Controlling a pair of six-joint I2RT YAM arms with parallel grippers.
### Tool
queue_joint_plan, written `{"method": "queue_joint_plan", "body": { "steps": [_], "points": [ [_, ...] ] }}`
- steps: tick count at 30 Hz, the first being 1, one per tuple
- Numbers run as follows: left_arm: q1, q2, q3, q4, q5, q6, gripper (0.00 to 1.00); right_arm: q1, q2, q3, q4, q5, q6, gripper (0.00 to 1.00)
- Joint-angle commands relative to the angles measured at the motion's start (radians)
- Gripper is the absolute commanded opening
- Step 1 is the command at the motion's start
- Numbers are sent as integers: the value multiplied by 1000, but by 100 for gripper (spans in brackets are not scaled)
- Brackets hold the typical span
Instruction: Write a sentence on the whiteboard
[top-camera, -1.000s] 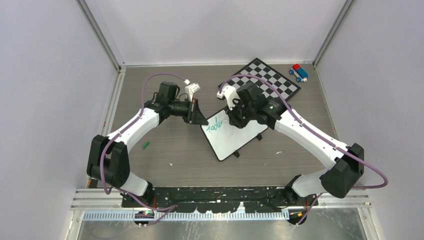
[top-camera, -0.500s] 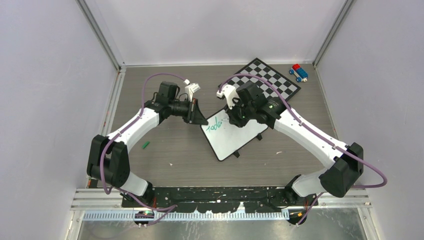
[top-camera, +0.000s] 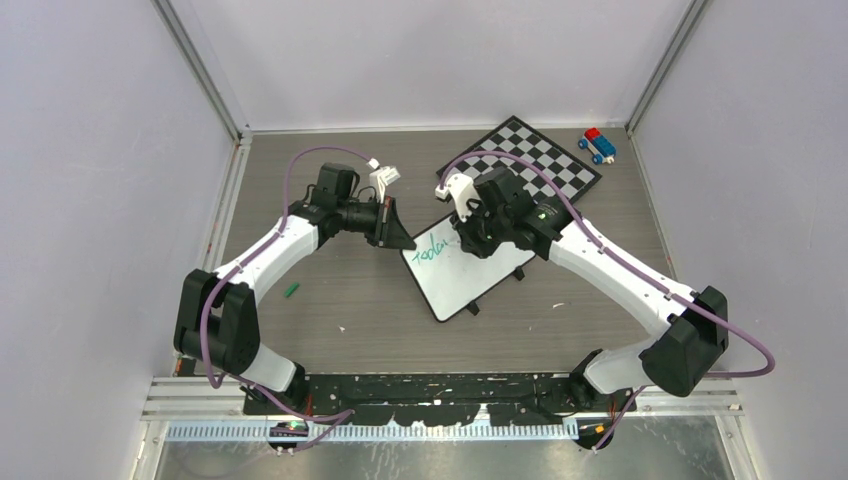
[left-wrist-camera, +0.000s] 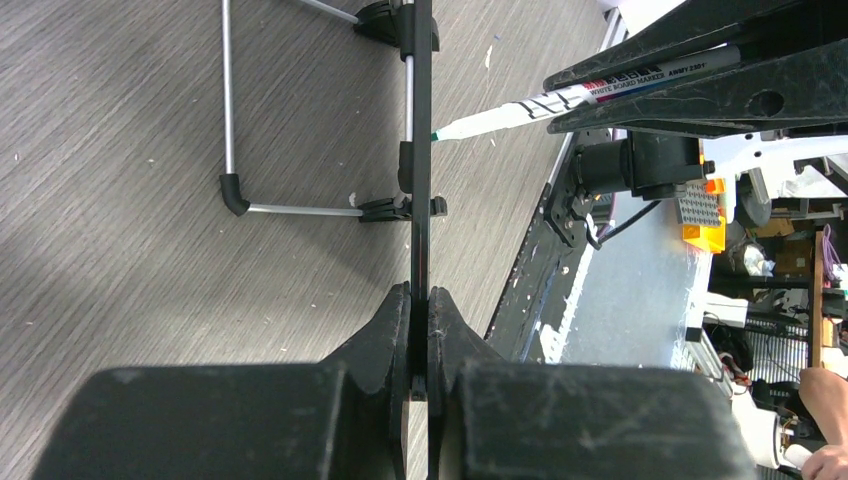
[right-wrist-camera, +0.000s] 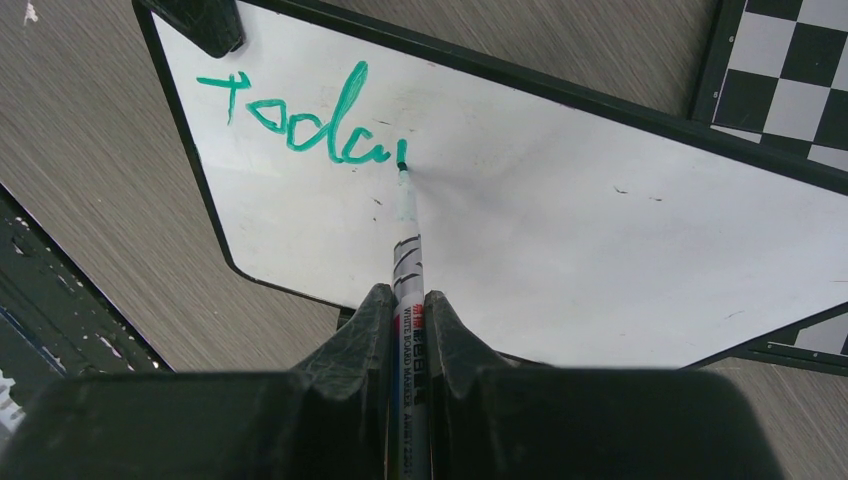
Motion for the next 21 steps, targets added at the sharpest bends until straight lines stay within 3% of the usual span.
{"method": "queue_joint_plan", "body": {
  "steps": [1, 21],
  "points": [
    [-17, 9, 21, -7, 5, 12, 0, -17, -3, 21, 48, 46, -16, 0],
    [-18, 27, 25, -8, 5, 14, 0, -34, 38, 108, 48, 33, -28, 0]
  ]
}}
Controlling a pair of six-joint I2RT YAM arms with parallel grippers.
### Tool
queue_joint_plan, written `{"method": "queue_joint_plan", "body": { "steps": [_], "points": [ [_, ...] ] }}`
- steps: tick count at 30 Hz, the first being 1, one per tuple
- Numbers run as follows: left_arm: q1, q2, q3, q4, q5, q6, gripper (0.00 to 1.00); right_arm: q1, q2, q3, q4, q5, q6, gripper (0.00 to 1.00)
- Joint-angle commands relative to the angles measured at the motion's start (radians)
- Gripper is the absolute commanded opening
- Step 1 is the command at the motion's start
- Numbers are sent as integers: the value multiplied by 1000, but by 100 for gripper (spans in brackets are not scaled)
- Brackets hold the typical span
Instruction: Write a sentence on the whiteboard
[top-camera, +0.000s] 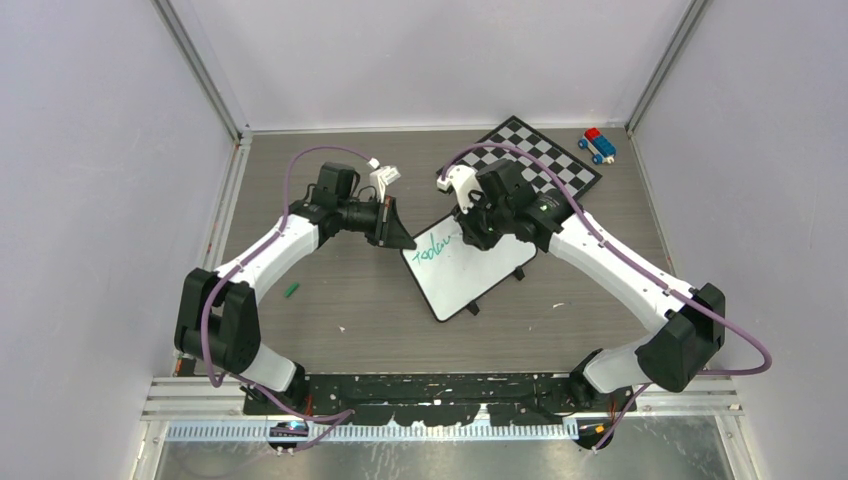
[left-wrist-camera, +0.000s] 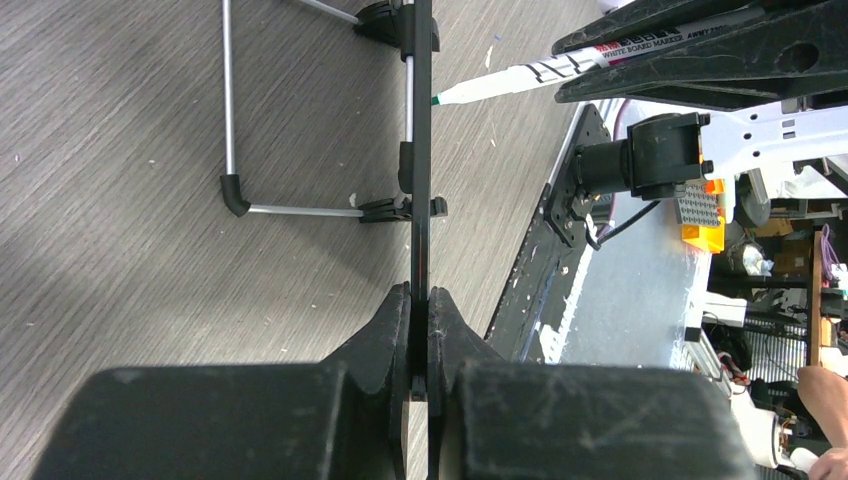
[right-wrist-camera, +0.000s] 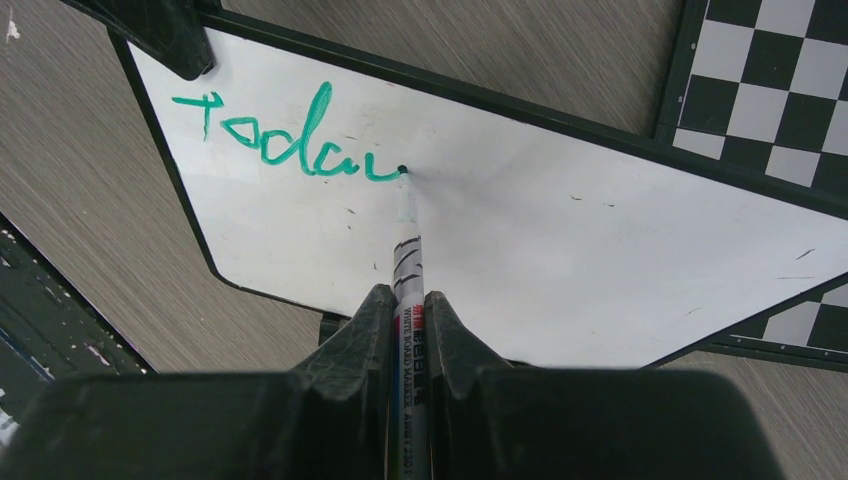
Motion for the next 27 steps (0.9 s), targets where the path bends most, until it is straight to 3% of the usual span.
{"method": "queue_joint_plan", "body": {
  "steps": [1, 27],
  "points": [
    [-19, 22, 20, -5, 5, 14, 0, -7, 13, 56, 75, 30, -15, 0],
    [-19, 23, 25, -14, -2, 23, 0, -7, -25, -63, 60, -5, -4, 0]
  ]
}}
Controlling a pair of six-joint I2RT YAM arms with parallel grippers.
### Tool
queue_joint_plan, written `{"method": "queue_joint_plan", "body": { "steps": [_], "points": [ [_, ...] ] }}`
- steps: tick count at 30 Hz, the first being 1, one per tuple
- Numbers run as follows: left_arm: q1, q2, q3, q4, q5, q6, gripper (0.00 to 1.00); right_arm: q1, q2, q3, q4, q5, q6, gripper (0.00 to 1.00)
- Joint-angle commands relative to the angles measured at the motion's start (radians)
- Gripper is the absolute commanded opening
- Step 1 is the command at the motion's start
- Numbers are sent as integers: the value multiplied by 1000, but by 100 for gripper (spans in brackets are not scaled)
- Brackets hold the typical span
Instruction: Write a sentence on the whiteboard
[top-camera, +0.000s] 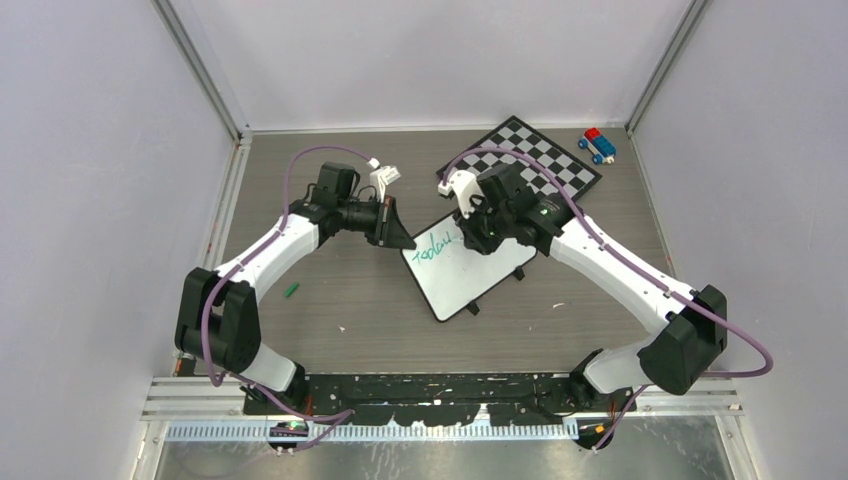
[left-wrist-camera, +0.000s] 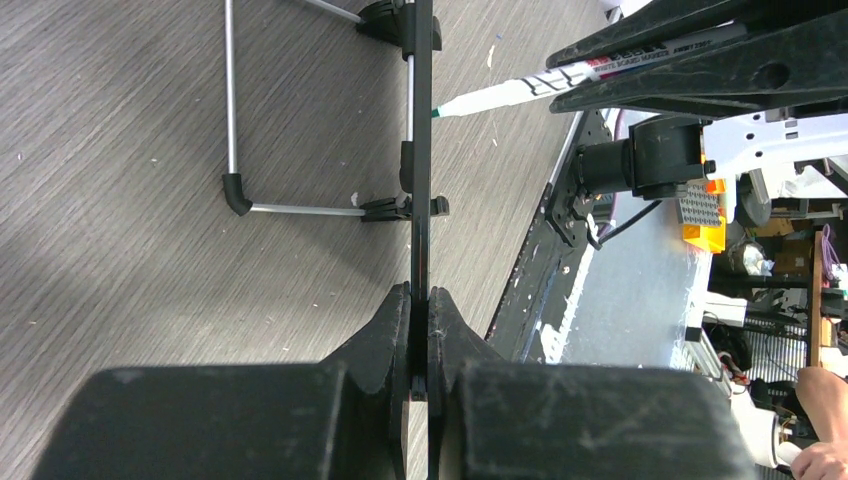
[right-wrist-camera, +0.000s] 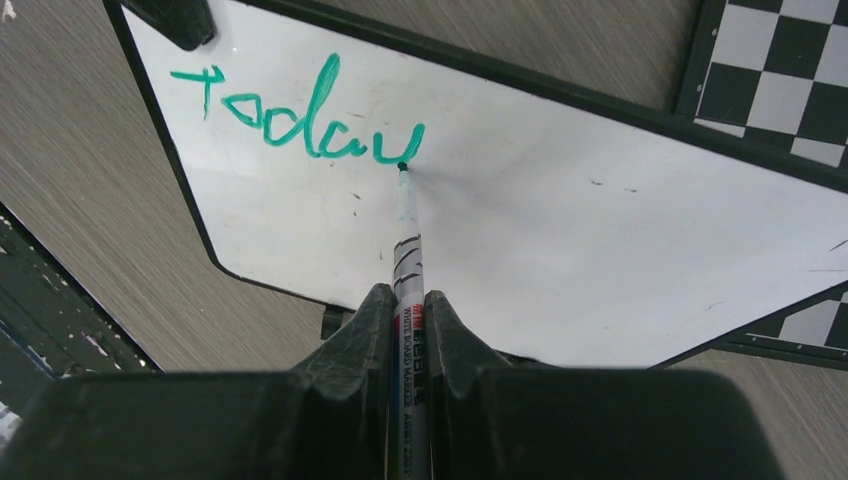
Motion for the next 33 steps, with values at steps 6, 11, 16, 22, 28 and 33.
{"method": "queue_joint_plan", "body": {
  "steps": [6, 11, 16, 22, 28, 33],
  "points": [
    [-20, 20, 18, -7, -3, 22, 0, -1, -26, -67, 41, -30, 23, 0],
    [-21, 24, 20, -8, 0, 24, 0, 26, -18, -55, 36, -52, 27, 0],
    [-21, 25, 23, -19, -2, 32, 0, 36, -20, -10, 16, -95, 24, 0],
    [-21, 36, 38, -45, -4, 50, 0, -9, -72, 32, -9, -127, 36, 0],
    [-21, 51, 61, -75, -2, 70, 0, -58, -76, 50, -3, -65, 21, 0],
    [-21, 51, 64, -81, 0, 76, 0, -60, -61, 52, 23, -34, 23, 0]
  ]
}}
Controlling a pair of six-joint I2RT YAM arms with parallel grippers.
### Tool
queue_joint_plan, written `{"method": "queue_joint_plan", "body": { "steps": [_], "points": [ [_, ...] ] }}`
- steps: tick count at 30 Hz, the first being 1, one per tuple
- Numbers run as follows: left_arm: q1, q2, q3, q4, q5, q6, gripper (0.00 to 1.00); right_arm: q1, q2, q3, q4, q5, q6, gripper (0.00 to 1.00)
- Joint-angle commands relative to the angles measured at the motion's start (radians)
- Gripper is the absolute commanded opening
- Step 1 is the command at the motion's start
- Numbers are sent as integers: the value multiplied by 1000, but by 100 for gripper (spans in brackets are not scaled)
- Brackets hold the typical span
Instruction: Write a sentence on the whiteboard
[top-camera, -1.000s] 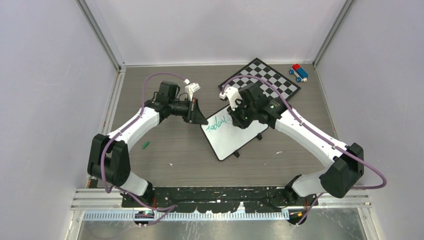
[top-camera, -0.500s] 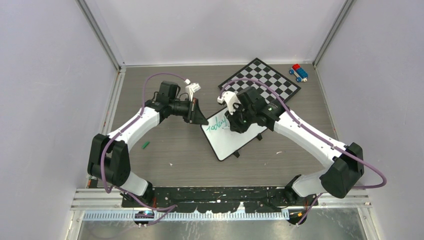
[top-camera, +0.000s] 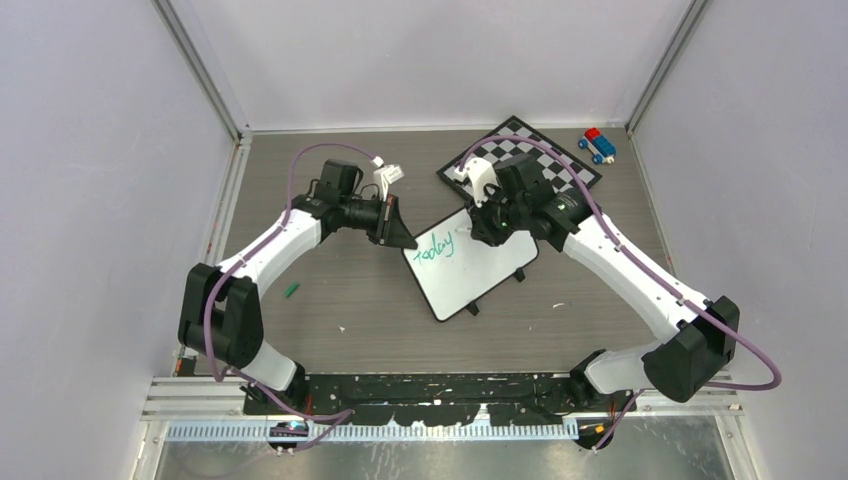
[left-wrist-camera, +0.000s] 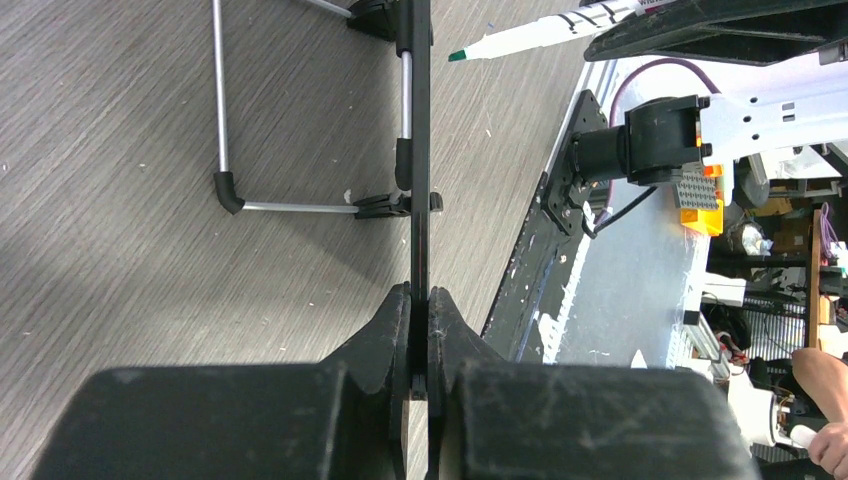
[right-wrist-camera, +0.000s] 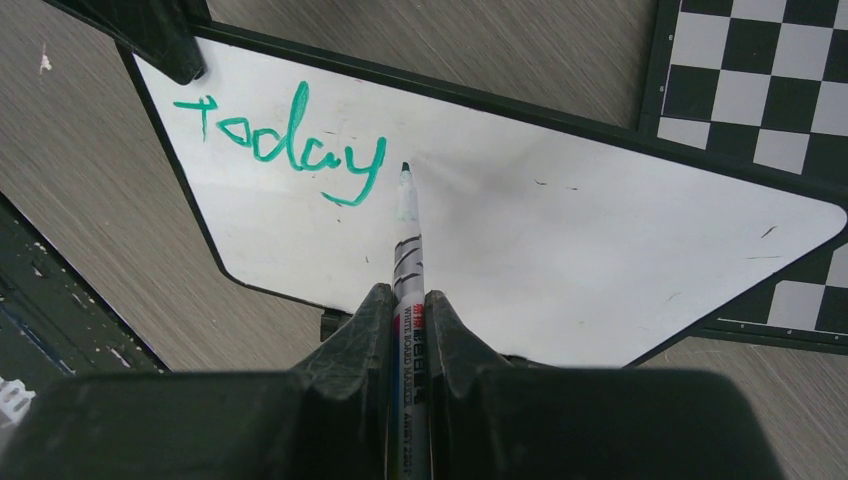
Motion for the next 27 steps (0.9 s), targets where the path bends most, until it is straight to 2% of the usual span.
{"method": "queue_joint_plan", "body": {
  "steps": [1, 16, 27],
  "points": [
    [-16, 23, 20, -29, -21, 34, 0, 1, -8, 42, 40, 27, -2, 0],
    [-16, 10, 5, -13, -24, 27, 0, 1, 46, 34, 70, 15, 3, 0],
    [-16, 21, 13, -4, -15, 20, 0, 1, -5, -6, 27, -21, 13, 0]
  ]
}}
